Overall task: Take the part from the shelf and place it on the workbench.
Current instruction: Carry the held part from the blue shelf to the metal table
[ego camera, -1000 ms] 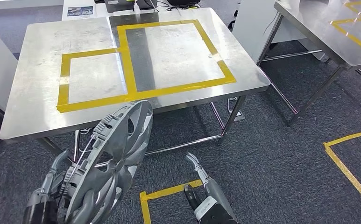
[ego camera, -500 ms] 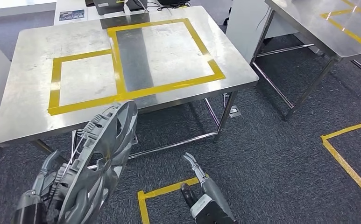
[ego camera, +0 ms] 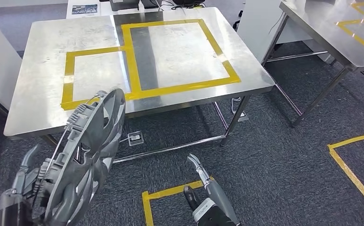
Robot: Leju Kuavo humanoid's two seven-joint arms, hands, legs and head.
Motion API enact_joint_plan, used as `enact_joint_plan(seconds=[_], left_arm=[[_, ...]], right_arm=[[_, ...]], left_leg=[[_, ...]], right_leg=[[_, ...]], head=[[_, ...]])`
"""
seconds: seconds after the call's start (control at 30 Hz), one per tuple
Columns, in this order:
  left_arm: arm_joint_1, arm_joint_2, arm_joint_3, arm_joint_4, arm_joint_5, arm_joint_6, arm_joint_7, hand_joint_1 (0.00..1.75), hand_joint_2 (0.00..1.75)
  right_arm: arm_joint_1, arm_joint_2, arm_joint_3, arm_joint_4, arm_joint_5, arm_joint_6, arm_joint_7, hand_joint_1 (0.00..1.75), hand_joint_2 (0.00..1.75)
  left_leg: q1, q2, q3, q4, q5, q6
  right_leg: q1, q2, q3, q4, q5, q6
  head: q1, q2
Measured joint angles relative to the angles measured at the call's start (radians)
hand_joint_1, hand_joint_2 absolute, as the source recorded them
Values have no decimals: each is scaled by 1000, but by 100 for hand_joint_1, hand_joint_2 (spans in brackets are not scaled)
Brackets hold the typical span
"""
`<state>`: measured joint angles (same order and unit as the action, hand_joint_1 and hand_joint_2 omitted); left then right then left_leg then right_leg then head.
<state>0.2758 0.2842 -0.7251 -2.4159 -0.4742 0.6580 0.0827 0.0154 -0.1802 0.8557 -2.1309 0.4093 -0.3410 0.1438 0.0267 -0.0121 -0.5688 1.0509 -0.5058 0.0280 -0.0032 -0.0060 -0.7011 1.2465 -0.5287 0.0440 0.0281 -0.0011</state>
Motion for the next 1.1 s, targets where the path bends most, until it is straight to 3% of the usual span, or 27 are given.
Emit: enact_joint_plan(seconds=[0.03,0.1,0.2,0.27,0.33,0.4,0.43,0.47,0.5,0.57,0.6,0.63,0.73,0.8,0.87,0.93,0.97,1.0,1.03,1.1], left_arm=[[-4,-1,0,-2,-2,0,5,175,175],[-10,-2,0,-9,-8,0,14,175,175],[-19,-2,1,-14,-25,0,34,175,175],[-24,-1,0,-16,-35,0,51,175,175],[-30,0,-1,-19,-42,0,65,175,175],[-37,2,-1,-20,-46,0,72,175,175],[-39,2,-1,-20,-47,0,74,175,175],[-40,3,-2,-20,-48,0,77,175,175],[-41,4,-2,-20,-50,0,78,175,175],[-43,5,-3,-20,-55,0,80,175,175],[-44,5,-3,-21,-58,0,80,175,175],[-45,6,-4,-21,-62,0,79,175,175],[-45,7,-4,-23,-68,0,78,175,175],[-45,8,-4,-25,-71,0,83,175,175],[-49,7,-4,-29,-78,0,91,175,175],[-53,7,-4,-31,-84,0,100,175,175],[-54,7,-4,-31,-85,0,103,175,175],[-55,7,-4,-31,-86,0,104,175,175],[-55,7,-4,-31,-86,0,105,175,175],[-58,7,-4,-31,-87,0,106,175,175]], right_arm=[[0,0,0,0,0,0,0,0,0],[-2,-1,0,0,1,0,0,0,0],[-3,-1,0,-1,1,0,2,0,0],[-2,-2,0,-1,1,0,2,0,0],[-3,-2,0,-1,2,-1,1,0,0],[-3,-2,0,0,2,-1,1,0,0],[-3,-2,1,1,2,-1,1,0,0],[-2,-3,1,2,2,-1,2,0,0],[-1,-3,1,2,2,-1,2,0,0],[-1,-3,1,2,2,-3,0,0,0],[-1,-3,1,3,2,-6,-2,0,0],[0,-3,1,3,2,-9,-6,0,0],[1,-4,1,4,3,-14,-13,0,0],[0,-5,1,3,4,-15,-12,0,0],[-2,-5,1,2,5,-14,-5,0,0],[-2,-6,1,2,7,-12,2,0,0],[-2,-6,2,2,7,-11,4,0,0],[-2,-6,2,2,7,-11,5,0,0],[-2,-6,2,2,7,-11,6,0,0],[-1,-7,2,2,7,-11,7,0,0]], left_leg=[[-1,-2,4,-1,-2,0],[-3,-4,9,-5,-4,-3],[0,-3,9,-15,-3,-18],[1,0,4,-7,-8,-28],[-1,4,-34,61,-36,-32],[-1,5,-107,181,-73,-36],[-1,6,-138,225,-76,-38],[0,7,-154,238,-62,-39],[0,8,-150,212,-30,-40],[3,12,-102,96,42,-40],[3,14,-71,40,55,-38],[2,15,-48,4,54,-35],[1,10,-21,-19,30,-14],[4,8,-3,-22,27,-7],[4,6,16,-29,19,-6],[3,2,35,-35,5,-6],[1,0,46,-36,-4,-6],[-1,-3,61,-38,-15,-6],[-5,-6,76,-39,-27,-5],[-10,-13,101,-43,-49,-4]], right_leg=[[2,0,23,-60,37,-8],[9,0,74,-170,75,-26],[18,0,103,-217,67,-43],[13,1,120,-242,73,-47],[7,0,143,-268,76,-51],[9,0,156,-271,65,-55],[9,0,162,-271,57,-55],[9,1,170,-270,49,-53],[8,2,180,-268,39,-51],[7,3,199,-265,18,-41],[9,3,204,-261,4,-35],[11,3,207,-260,-9,-29],[12,2,231,-256,-20,-12],[9,2,210,-209,-21,-2],[5,2,133,-94,-38,6],[3,2,43,3,-86,9],[3,2,13,17,-108,7],[5,2,-3,-1,-110,1],[9,3,-7,-46,-83,-8],[24,14,1,-160,42,-40]], head=[[3,0],[6,0],[11,0],[11,0],[1,0],[-12,0],[-17,0],[-22,0],[-26,0],[-36,0],[-42,0],[-44,0],[-39,0],[-32,0],[-20,0],[-13,0],[-10,0],[-7,0],[-2,0],[5,0]])
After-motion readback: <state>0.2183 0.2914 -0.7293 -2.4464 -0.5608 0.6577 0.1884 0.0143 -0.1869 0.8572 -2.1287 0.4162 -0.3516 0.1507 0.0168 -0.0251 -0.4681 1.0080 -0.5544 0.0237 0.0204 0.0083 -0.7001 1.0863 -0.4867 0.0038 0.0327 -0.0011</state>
